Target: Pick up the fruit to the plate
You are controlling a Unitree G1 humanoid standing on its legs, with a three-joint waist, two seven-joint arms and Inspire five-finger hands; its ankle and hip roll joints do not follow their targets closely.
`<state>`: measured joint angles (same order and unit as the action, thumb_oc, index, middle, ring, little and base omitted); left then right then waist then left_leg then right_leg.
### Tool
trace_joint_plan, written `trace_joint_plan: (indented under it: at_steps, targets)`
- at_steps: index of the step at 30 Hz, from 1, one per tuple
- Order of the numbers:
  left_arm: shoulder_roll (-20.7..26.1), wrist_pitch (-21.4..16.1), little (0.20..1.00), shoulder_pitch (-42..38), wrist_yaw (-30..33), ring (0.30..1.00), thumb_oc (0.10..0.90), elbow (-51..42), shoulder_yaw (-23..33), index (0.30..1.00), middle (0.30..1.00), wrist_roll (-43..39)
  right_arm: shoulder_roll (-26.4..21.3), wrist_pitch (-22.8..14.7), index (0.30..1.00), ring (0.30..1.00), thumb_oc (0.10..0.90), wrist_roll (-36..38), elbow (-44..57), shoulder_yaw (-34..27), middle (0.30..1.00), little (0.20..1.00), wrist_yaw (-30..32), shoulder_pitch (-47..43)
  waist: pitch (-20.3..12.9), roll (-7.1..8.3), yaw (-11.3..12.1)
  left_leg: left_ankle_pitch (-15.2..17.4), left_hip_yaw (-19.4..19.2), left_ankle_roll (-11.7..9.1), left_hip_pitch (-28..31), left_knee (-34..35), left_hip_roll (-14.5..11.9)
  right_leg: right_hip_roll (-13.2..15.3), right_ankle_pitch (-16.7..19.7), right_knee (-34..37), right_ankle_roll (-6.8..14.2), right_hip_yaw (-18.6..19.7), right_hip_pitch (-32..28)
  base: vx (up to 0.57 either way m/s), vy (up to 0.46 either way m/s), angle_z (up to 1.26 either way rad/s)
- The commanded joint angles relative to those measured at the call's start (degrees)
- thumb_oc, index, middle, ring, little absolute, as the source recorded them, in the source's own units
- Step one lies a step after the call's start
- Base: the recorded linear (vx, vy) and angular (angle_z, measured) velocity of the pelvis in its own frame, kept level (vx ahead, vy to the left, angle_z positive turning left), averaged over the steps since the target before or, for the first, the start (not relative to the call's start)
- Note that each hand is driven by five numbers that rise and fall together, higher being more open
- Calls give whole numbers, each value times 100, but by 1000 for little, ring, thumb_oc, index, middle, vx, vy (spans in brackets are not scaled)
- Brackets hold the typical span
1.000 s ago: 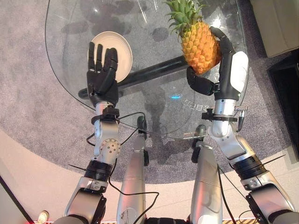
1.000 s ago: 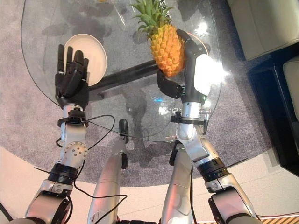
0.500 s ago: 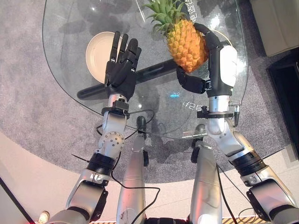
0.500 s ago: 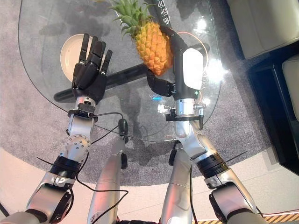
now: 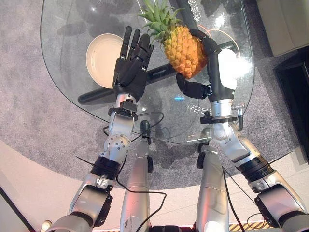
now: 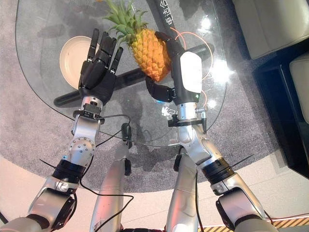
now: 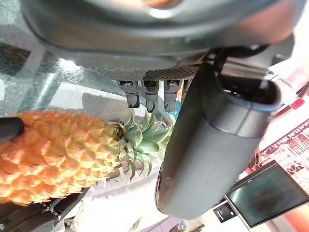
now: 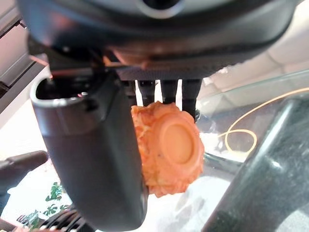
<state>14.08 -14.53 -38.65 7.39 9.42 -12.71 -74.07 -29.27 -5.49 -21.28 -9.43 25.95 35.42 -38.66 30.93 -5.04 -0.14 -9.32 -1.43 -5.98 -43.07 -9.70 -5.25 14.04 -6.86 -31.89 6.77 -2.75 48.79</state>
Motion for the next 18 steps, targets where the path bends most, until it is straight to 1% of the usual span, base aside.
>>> trace_joint_plan:
  at_steps: [1, 5, 9, 13, 18]
  targets:
    - [-20, -420, 900, -630, 319, 900, 800, -619, -24, 900, 900, 544, 79, -498, 300, 300, 100, -139, 1331, -23, 300, 200, 59, -989, -114, 11, 14, 561, -107, 203, 153, -377, 174, 33, 761, 1218, 33, -382, -517, 0, 0, 0]
    - [-46, -343, 900, -653, 611, 900, 800, -664, -46, 900, 900, 754, 90, -440, 300, 300, 100, -90, 1357, 34, 300, 200, 43, -1033, -114, 11, 37, 536, -95, 199, 147, -350, 187, 30, 765, 1240, 40, -413, -530, 0, 0, 0]
    - [-67, -310, 900, -653, 744, 900, 800, -732, -92, 900, 900, 825, 112, -408, 300, 300, 100, -99, 1382, 63, 300, 200, 47, -1039, -114, 5, 54, 515, -92, 199, 143, -323, 191, 40, 777, 1256, 47, -442, -533, 0, 0, 0]
    - [-86, -309, 900, -681, 1138, 900, 800, -733, -114, 900, 900, 1137, 152, -332, 300, 300, 100, -87, 1393, 123, 300, 200, 42, -1105, -114, 10, 73, 500, -82, 198, 127, -320, 196, 33, 786, 1265, 45, -456, -532, 0, 0, 0]
    - [-114, -375, 900, -659, 1100, 900, 800, -819, -134, 900, 900, 1084, 169, -283, 300, 300, 100, -48, 1433, 164, 300, 200, 4, -1088, -114, 14, 85, 481, -75, 200, 149, -290, 207, 41, 807, 1297, 55, -473, -561, 0, 0, 0]
